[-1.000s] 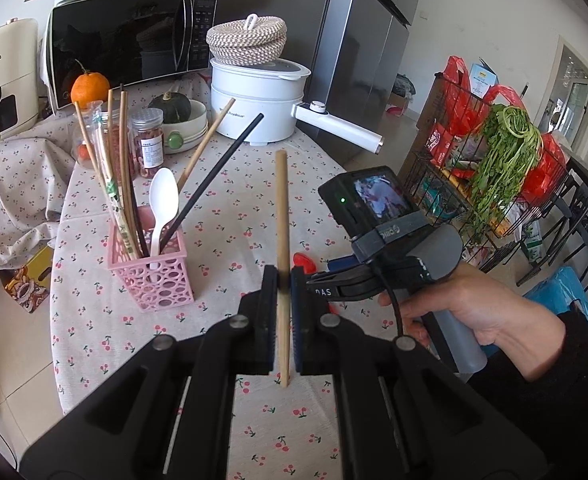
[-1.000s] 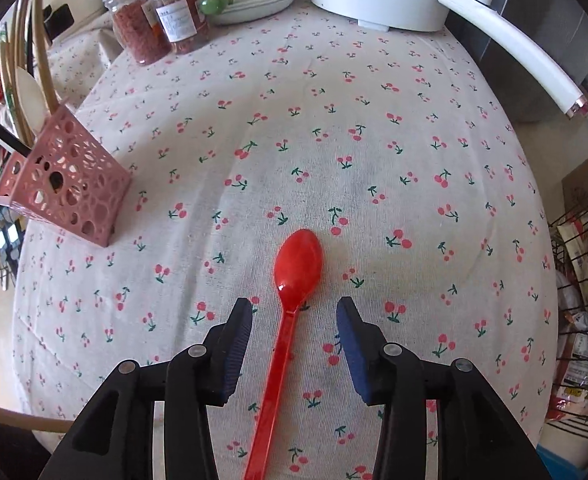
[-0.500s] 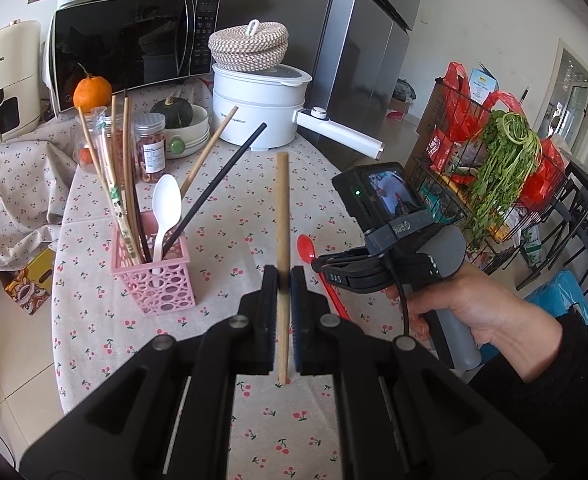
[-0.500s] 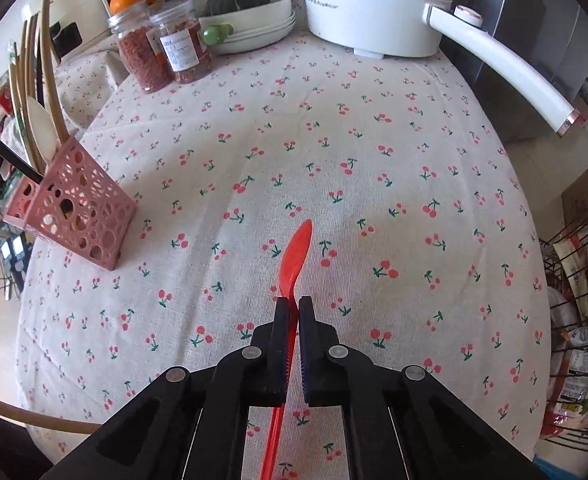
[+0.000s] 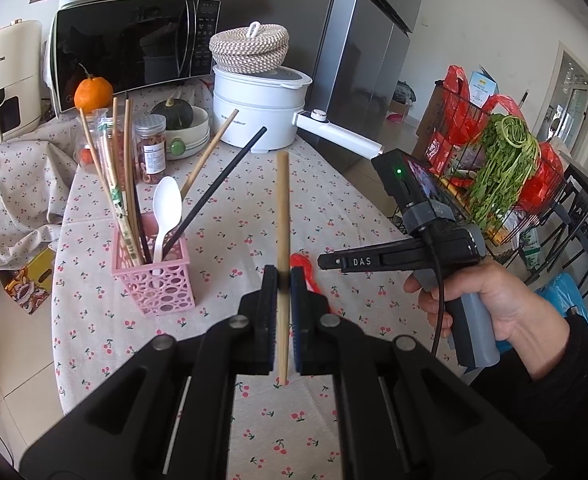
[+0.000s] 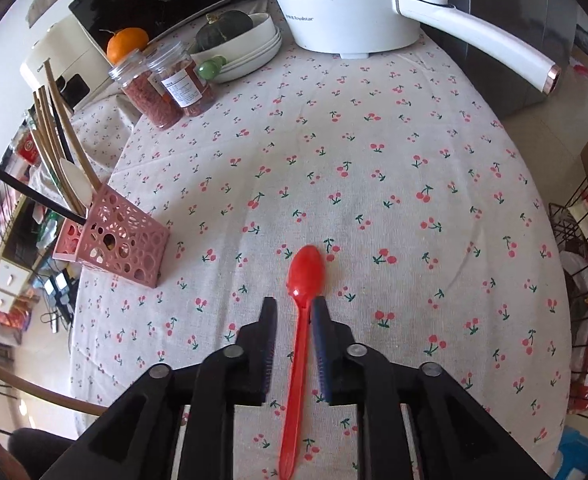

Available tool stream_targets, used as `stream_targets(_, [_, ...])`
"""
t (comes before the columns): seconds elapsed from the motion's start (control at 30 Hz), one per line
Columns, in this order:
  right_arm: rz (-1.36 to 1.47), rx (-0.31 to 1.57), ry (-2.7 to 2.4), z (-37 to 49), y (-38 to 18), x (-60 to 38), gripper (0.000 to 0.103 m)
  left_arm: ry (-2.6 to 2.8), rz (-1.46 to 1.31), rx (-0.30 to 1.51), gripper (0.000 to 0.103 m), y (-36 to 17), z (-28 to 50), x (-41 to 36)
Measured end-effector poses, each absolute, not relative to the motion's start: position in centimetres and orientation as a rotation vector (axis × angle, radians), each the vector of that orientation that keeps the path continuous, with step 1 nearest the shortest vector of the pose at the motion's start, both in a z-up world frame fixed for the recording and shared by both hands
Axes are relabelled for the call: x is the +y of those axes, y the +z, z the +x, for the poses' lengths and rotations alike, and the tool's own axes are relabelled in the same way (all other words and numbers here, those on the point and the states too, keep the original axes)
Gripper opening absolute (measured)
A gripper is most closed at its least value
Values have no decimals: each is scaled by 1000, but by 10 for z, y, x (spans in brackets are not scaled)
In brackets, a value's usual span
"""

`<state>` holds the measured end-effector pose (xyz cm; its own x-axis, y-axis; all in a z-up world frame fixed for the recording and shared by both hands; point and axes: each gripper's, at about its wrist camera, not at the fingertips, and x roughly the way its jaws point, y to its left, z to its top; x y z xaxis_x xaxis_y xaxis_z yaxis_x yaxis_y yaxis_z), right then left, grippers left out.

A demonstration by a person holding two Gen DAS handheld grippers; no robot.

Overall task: Organize utensils
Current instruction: 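Hold the chopstick upright with the left tool while the right tool holds the red spoon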

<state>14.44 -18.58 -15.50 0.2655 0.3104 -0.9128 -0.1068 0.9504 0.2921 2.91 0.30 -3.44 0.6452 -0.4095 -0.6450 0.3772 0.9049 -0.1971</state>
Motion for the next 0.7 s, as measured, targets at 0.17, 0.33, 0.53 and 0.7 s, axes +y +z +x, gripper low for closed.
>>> stream_targets(0.17, [114,1319,270,150,-172,-169,47,-447,-51,745,7,-34,30,5])
stream_targets(0.33, [41,1355,267,158,-188,-146,47,-442,-56,754,7,-36,33,8])
stream_targets(0.53, [-53,1338,243,160,-200,-140,10,-429,-57,765,7,-40,35,11])
stream_targets(0.7, [-21,1301,246,159,-196,-149,4,-426,-56,761,7,-39,36,9])
